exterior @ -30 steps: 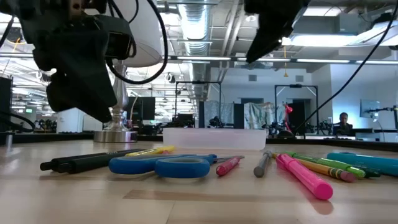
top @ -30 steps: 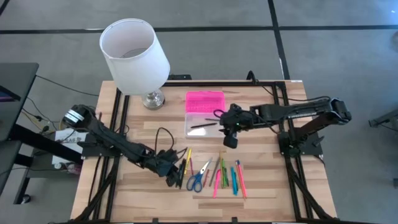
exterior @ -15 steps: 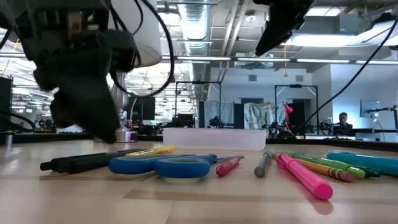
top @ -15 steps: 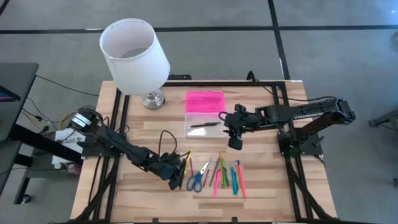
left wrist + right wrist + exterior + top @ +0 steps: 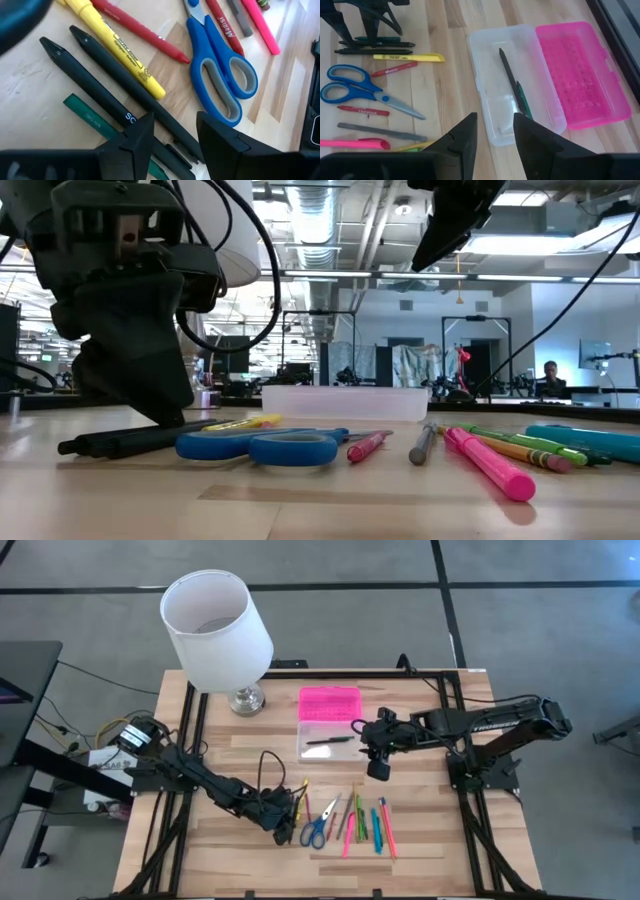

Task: Pick & place school supplies into a supply box
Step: Put the left green crayon into the pink supply box

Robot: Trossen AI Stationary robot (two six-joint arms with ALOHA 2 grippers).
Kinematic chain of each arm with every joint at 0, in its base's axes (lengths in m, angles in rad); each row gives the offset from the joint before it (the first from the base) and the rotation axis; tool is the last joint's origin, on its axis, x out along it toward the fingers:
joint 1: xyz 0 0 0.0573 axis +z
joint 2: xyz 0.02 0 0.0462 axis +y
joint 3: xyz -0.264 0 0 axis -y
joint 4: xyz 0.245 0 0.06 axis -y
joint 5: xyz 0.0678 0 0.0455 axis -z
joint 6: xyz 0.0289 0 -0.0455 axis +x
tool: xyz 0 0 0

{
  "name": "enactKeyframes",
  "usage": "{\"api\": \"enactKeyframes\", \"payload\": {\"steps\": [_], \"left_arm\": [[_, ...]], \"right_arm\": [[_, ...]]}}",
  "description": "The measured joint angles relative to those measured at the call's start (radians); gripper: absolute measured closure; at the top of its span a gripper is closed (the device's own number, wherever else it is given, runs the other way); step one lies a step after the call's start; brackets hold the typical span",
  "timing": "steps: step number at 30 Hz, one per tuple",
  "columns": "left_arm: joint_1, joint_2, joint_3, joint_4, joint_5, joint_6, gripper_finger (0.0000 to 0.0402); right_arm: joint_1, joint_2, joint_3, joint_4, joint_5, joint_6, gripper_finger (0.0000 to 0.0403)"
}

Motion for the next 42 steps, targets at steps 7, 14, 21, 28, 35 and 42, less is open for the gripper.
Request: {"api": "enactKeyframes", "payload": {"steps": [7,14,21,28,35,42], "left_arm": [[0.0,-0.01,-0.001,-0.052,0.013,-0.038,0.0256],[0.002,-0.034,0.033,-0.209,0.019,-0.063,0.0256],[0.003,-0.038,0.095,-0.364,0.023,-0.014,0.0255],[0.008,-0.109,0.107,-0.395,0.015,-0.018,0.0255],[-0.065,-0.241,0.108,-0.67,0.097,-0.374,0.0255],[-0.274,-0.325,0.109,-0.913,0.296,-0.956,0.0255]], "right_arm": [[0.0,0.0,0.0,-0.001,0.0,-0.002,0.0285],[-0.003,0.0,0.0,-0.001,0.0,-0.01,0.0285],[-0.003,0.0,0.0,0.003,0.0,-0.028,0.0285],[-0.01,0.0,0.0,0.006,0.0,-0.032,0.0285],[-0.01,0.0,0.0,-0.001,-0.001,-0.035,0.0285],[-0.01,0.0,0.0,-0.007,-0.001,-0.052,0.0285]]}}
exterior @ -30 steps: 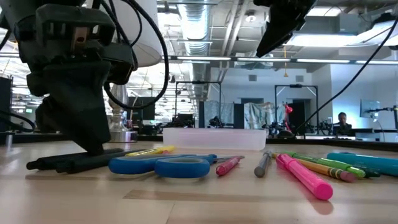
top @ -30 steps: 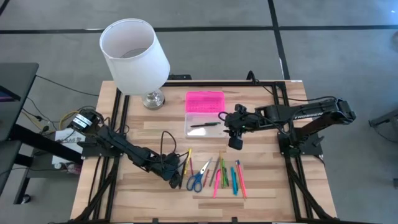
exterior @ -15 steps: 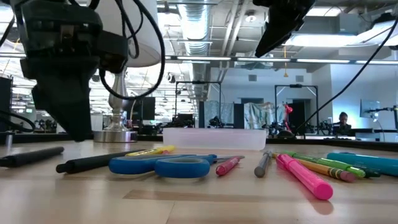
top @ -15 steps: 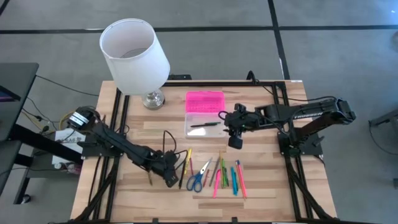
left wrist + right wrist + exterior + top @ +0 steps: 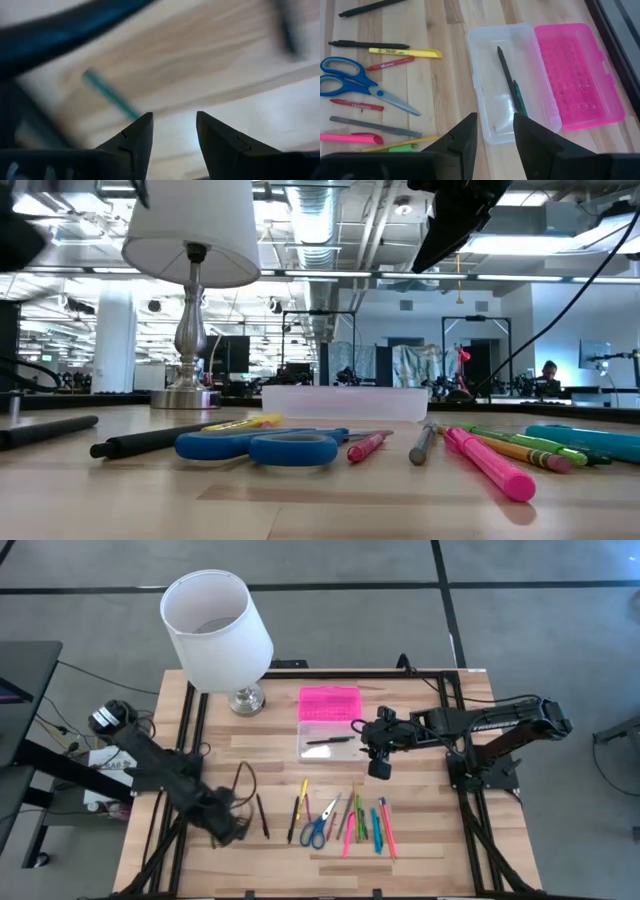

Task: Pick & place school supplies into a supply box
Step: Put the left green crayon into the pink supply box

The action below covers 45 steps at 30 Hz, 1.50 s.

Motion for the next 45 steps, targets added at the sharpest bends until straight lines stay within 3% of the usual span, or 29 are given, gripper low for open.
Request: {"api": "enactKeyframes", "payload": {"steps": [2,5,13,21,33,39,45], "left_arm": [[-0.062,-0.002,0.0,-0.014,0.04,-0.111,0.0255],[-0.098,0.031,0.0,-0.009,0.107,-0.136,0.0259],[-0.096,0.164,0.0,0.053,0.075,-0.102,0.029],[-0.095,0.182,0.0,0.109,0.045,-0.069,0.0297],[-0.156,0.181,0.001,0.109,0.263,0.064,0.0297],[-0.193,0.181,0.001,0.075,0.235,0.138,0.0297],[-0.213,0.181,0.001,0.041,0.17,0.304,0.0297]], "right_arm": [[0.0,0.0,0.0,0.0,0.001,-0.011,0.0285],[-0.01,0.0,0.0,0.007,0.001,-0.026,0.0285],[-0.061,0.0,0.0,0.008,0.0,-0.038,0.0285],[-0.096,0.0,0.0,0.015,-0.004,-0.057,0.0285],[-0.106,0.0,0.0,0.026,-0.006,-0.056,0.0285],[-0.105,0.0,0.0,0.027,-0.006,-0.056,0.0285],[-0.103,0.0,0.0,0.03,-0.01,-0.055,0.0285]]}}
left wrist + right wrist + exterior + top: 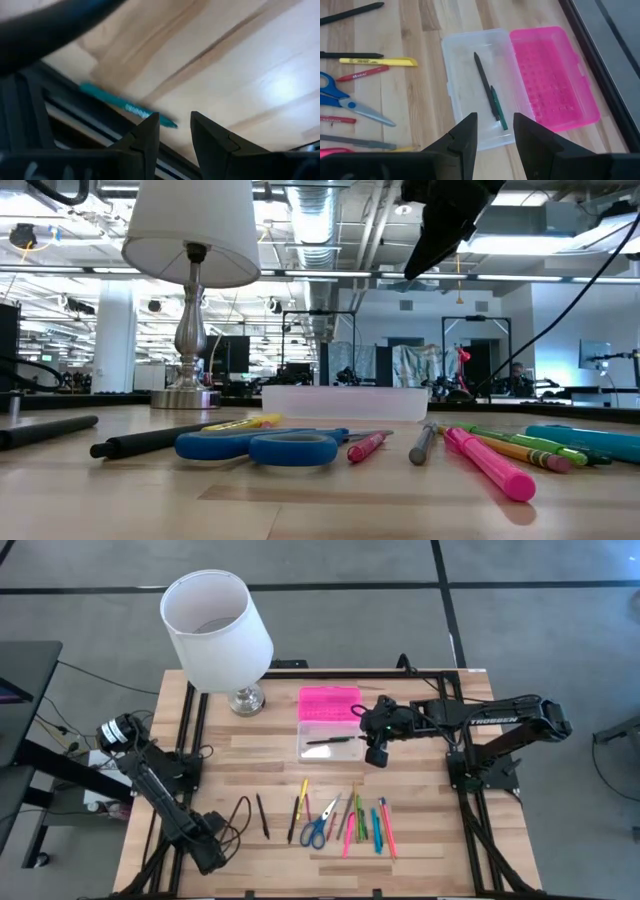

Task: Pick & place school supplies into a supply box
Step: Put the left green crayon into the pink supply box

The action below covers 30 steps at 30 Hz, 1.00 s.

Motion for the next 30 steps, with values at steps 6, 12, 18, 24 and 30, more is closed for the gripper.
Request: {"api": "enactKeyframes", "payload": {"steps": [6,12,18,24,30], "left_arm": [[-0.033,0.0,0.0,-0.016,0.003,0.181,0.0297],[-0.067,0.0,0.0,-0.016,0.034,0.36,0.0297],[-0.108,0.0,0.0,-0.016,0.037,0.486,0.0297],[-0.15,0.0,0.0,-0.016,-0.02,0.52,0.0297],[-0.171,0.0,-0.006,-0.008,-0.069,0.529,0.0297]], "right_arm": [[0.019,0.0,0.0,0.0,-0.021,0.007,0.0285],[0.034,0.0,0.0,0.0,-0.021,0.024,0.0285],[0.041,0.0,0.0,0.0,-0.02,0.052,0.0285],[0.055,0.0,0.0,0.0,-0.019,0.08,0.0285],[0.066,0.0,0.0,0.0,-0.019,0.084,0.0285]]}}
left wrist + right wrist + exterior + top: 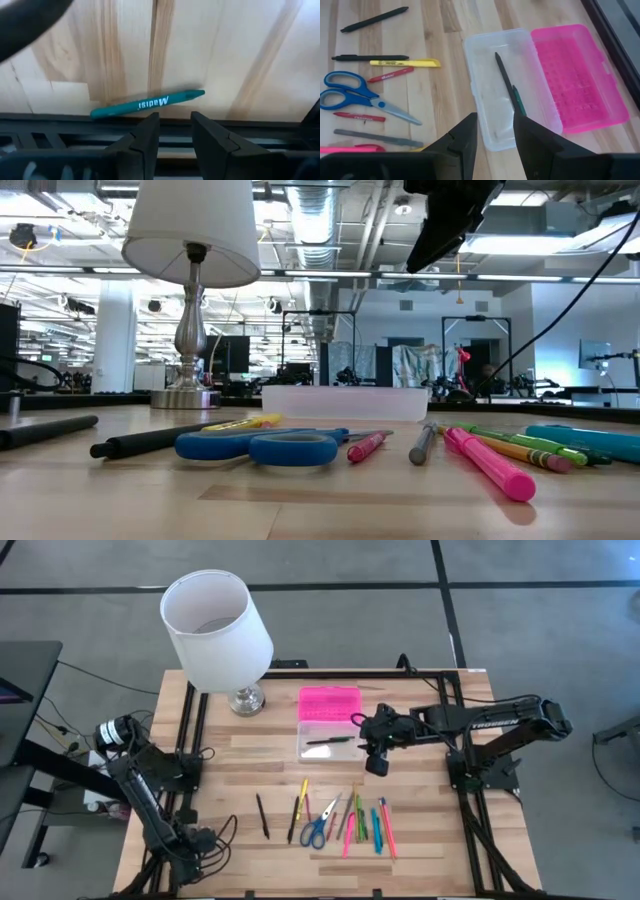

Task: Pick & place school supplies into a supply box
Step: Put the left green crayon into the pink supply box

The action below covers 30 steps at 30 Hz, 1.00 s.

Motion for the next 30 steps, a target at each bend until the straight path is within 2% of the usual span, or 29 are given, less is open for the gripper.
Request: {"api": "enactKeyframes", "payload": {"steps": [7,14,18,26,30], "left_arm": [[-0.001,-0.003,-0.064,0.083,0.009,-0.007,0.0297],[-0.001,-0.004,-0.071,0.093,0.011,-0.009,0.0297],[0.023,-0.004,-0.071,0.095,-0.033,-0.037,0.0297],[0.137,0.002,-0.044,0.088,-0.231,-0.037,0.0297],[0.18,0.002,-0.011,0.042,-0.237,-0.04,0.0297]], "right_arm": [[-0.001,0.0,0.0,0.0,0.001,0.002,0.0285],[-0.001,0.0,0.0,0.0,0.001,-0.001,0.0285],[-0.001,0.0,0.0,0.0,0.002,-0.004,0.0285],[-0.003,0.0,0.0,0.019,0.003,-0.013,0.0285],[-0.002,0.0,0.0,0.038,0.003,-0.029,0.0285]]}}
